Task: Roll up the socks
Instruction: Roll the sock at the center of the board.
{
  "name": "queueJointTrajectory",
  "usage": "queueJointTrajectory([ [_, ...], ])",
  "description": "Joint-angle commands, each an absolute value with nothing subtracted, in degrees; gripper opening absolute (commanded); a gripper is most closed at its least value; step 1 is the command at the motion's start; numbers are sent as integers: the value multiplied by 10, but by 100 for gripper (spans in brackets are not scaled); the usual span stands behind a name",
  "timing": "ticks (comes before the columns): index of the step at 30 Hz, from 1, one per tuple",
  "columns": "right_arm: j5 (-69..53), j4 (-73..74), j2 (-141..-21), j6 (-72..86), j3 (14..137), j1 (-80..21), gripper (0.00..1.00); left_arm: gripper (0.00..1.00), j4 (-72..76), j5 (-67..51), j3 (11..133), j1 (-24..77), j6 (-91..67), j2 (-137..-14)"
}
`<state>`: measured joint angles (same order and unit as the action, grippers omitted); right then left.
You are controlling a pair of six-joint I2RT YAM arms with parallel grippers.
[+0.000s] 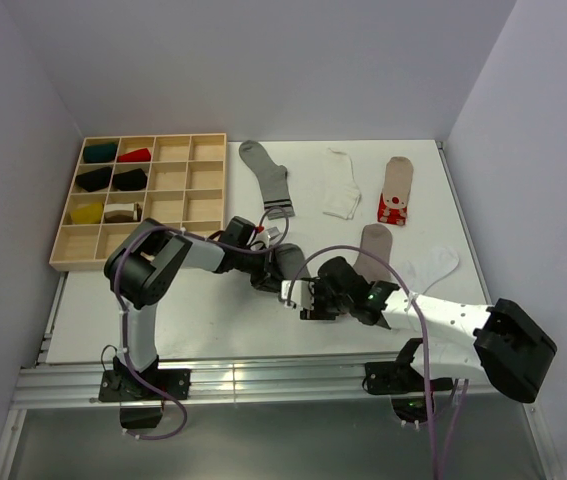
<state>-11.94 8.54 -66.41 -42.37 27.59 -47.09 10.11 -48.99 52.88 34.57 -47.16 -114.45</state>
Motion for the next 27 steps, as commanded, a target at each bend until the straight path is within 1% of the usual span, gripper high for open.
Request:
queueJointTrajectory([
  [1,-55,10,-651,-444,262,-505,56,0,2,-448,522,345,-422,-1180],
  [9,-19,-33,-692,-440,265,-556,55,0,-34,-452,533,345,-414,-1191],
  [16,-14,-37,-731,-439,276,-574,53,0,-46,-453,537,345,-409,-1194],
  [18,-12,-40,-743,-437,279,-577,51,0,-51,-448,541,345,-406,-1196],
  [19,-5,-39,-748,-434,285,-577,49,0,-48,-450,540,345,-408,-1196],
  [22,-2,-36,-762,-425,297,-578,38,0,-45,-447,540,345,-412,-1196],
  [23,-3,-32,-765,-420,301,-577,31,0,-42,-448,539,345,-416,-1196],
  [24,-8,-18,-766,-416,306,-577,28,1,-42,-447,539,345,-417,-1195],
  [27,-29,13,-773,-402,324,-570,21,9,-34,-435,535,345,-429,-1185],
])
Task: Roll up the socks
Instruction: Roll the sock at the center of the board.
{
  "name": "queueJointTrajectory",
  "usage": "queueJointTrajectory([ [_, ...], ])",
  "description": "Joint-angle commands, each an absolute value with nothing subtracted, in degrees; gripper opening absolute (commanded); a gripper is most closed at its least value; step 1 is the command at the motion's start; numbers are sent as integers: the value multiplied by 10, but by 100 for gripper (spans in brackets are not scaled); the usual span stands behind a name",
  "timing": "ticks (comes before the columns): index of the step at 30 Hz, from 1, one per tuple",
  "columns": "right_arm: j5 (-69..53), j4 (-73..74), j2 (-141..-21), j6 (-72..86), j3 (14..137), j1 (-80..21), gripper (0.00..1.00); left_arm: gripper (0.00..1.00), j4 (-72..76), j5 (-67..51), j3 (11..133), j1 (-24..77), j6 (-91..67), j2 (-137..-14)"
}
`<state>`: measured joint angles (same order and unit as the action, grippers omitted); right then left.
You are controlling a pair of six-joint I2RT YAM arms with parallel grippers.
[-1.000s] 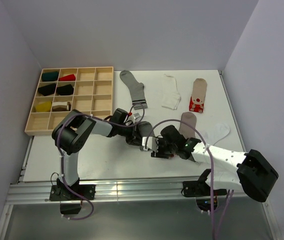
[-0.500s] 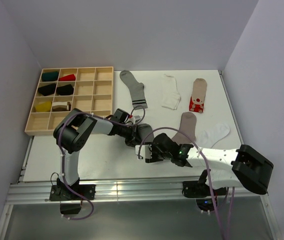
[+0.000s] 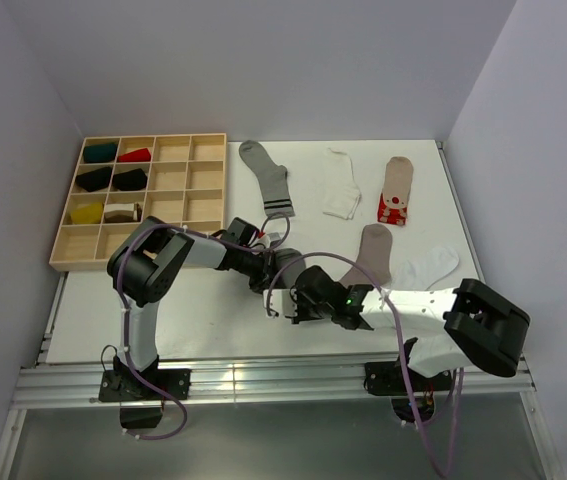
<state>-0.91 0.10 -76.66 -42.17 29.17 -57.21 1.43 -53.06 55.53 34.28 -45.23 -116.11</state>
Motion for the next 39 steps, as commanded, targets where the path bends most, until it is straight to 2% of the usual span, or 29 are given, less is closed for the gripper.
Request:
queueJointTrajectory([
  [1,-37,21,-774,-401,327,-567,20,11,-33,-434,535,345,-433,-1181],
  [6,-126,113,-783,-389,373,-532,16,25,-31,-411,542,344,-433,-1157],
  [9,-186,172,-801,-389,410,-494,15,30,-22,-388,543,339,-436,-1134],
  [20,-332,347,-923,-414,532,-400,13,35,33,-309,523,327,-454,-1078],
  [26,-367,405,-981,-417,583,-366,12,42,72,-273,497,325,-448,-1037],
  [39,-446,555,-1138,-425,746,-296,11,45,221,-206,383,329,-440,-933],
])
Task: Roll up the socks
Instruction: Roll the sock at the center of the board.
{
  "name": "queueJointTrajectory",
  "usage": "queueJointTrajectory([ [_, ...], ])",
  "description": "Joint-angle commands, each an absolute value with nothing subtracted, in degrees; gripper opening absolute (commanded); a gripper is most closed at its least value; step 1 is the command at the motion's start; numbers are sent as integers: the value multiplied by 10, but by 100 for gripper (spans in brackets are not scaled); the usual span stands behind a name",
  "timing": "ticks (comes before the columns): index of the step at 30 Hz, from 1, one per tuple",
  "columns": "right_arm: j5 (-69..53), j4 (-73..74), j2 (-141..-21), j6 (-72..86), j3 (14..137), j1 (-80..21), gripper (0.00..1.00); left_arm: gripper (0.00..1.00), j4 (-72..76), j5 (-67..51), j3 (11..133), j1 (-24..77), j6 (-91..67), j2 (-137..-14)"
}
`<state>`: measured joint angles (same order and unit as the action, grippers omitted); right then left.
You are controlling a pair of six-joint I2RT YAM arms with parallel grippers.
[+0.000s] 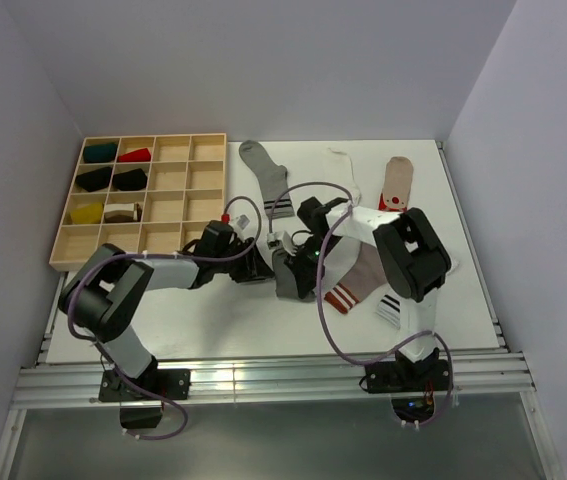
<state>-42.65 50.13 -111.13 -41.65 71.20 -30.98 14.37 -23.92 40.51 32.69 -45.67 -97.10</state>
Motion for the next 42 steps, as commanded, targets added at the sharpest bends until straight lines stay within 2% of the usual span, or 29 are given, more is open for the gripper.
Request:
queueJointTrajectory([
  [1,-450,558,-1143,-424,751,-294,11,45,250,-202,374,330,-440,-926],
  [7,-460,591,-1194,-411,797,-280,11,46,321,-164,326,361,-411,-886],
  [14,-467,653,-1250,-414,854,-271,12,54,321,-130,367,430,-316,-899],
  [24,-473,674,-1278,-407,882,-261,12,56,303,-137,397,447,-230,-949],
  [42,-469,657,-1296,-367,895,-253,12,57,394,-196,335,453,-272,-988],
])
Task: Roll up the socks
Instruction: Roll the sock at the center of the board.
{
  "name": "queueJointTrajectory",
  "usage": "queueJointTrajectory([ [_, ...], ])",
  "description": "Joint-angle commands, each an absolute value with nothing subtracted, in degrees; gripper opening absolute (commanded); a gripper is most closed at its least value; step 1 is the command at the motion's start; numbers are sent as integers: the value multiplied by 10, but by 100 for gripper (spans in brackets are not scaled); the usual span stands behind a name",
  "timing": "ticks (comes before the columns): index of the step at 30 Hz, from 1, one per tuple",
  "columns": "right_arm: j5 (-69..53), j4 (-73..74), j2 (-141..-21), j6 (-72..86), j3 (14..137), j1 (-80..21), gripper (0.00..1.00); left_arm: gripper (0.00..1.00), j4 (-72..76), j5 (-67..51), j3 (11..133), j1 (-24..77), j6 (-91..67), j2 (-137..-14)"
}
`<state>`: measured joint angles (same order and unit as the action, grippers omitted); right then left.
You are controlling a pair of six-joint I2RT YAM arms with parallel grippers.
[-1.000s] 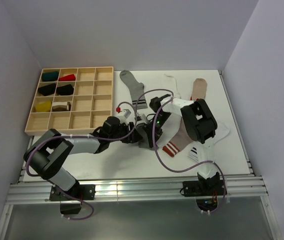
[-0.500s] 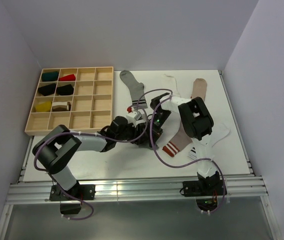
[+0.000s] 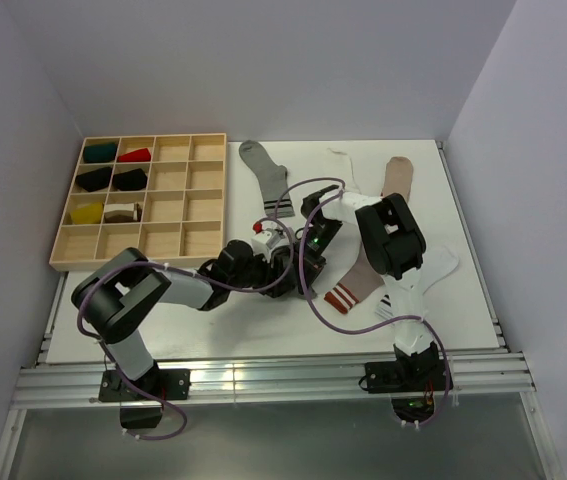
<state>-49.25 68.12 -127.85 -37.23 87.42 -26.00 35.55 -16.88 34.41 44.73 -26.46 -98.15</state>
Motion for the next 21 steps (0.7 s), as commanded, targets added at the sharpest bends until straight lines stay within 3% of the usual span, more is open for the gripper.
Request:
queueJointTrajectory([
  [1,-469,656,-1296,-362,895,-252,12,58,398,-205,334,452,-274,-991],
  [13,-460,644,-1299,-346,892,-249,11,57,401,-213,333,453,-289,-998],
  [19,-458,636,-1297,-336,890,-249,12,45,403,-204,333,454,-306,-1015],
  [21,-458,635,-1293,-335,889,-249,13,32,410,-207,330,454,-320,-1025],
])
